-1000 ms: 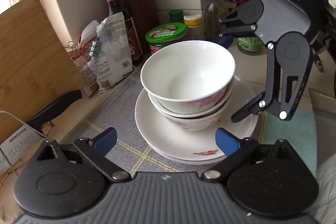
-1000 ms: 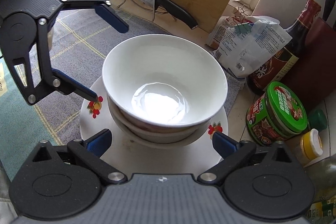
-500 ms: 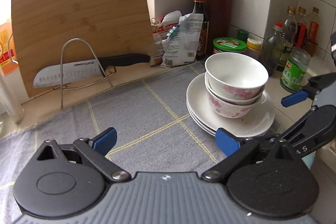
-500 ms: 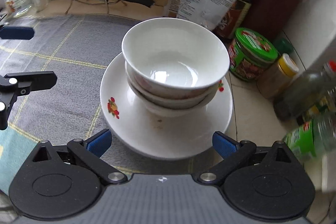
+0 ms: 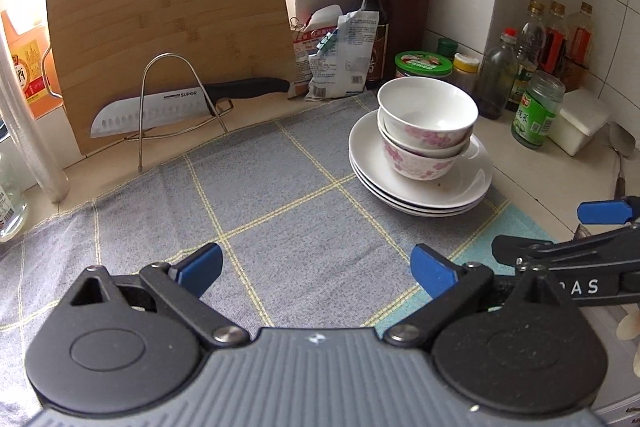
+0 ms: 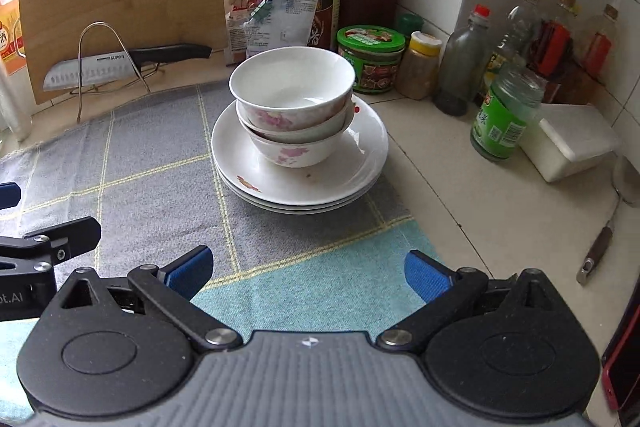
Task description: Organize plates and bowls
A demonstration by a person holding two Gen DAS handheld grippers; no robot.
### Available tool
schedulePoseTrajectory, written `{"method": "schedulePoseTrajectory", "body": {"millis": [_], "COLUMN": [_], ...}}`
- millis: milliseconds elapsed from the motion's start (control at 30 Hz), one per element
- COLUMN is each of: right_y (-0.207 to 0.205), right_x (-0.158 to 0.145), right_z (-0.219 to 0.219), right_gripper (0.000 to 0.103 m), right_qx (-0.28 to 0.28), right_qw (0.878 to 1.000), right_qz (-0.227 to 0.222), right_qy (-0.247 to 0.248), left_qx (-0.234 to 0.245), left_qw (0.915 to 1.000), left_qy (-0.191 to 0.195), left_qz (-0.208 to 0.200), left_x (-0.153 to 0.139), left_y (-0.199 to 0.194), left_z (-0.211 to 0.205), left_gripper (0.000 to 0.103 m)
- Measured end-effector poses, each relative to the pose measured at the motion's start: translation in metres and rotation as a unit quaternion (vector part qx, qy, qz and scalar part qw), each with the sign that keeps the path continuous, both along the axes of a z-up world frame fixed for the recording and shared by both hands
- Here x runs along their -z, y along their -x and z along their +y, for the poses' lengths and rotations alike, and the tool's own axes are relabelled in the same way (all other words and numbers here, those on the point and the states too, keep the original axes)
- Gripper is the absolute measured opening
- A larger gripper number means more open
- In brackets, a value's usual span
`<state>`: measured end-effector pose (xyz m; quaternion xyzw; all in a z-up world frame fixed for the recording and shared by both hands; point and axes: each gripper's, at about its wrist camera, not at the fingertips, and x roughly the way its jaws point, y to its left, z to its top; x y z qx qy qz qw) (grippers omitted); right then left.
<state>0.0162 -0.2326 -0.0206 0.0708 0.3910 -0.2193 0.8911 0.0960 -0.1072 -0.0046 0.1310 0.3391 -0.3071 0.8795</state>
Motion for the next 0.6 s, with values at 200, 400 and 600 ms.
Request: {"method": "schedulePoseTrajectory", "body": {"millis": [200,400,600], "right_y": [0.010,0.012,0.013], "right_x": [-0.009,-0.012,-0.014], "right_z": [0.010,0.015,0.018], "right_gripper": [0.103,0.103,0.103], "right_qx": [0.012,0.015,0.017], "right_qw": [1.000,1.000,0.999], "right_qz": [-0.016,-0.022,-0.025], "right_qy": [0.008,0.011,0.015], "left_qx": [0.001,0.000,-0.002], "left_qw": [1.0000,0.9999,0.9999], "left_qy": [0.006,0.009,0.011], "left_qz": [-0.006,-0.007,-0.005], "left_x": [-0.007,-0.010,-0.011], "left_y": [0.005,0.007,0.007], "left_z": [0.007,0.011,0.013], "left_gripper": [0.100,0.100,0.100]}}
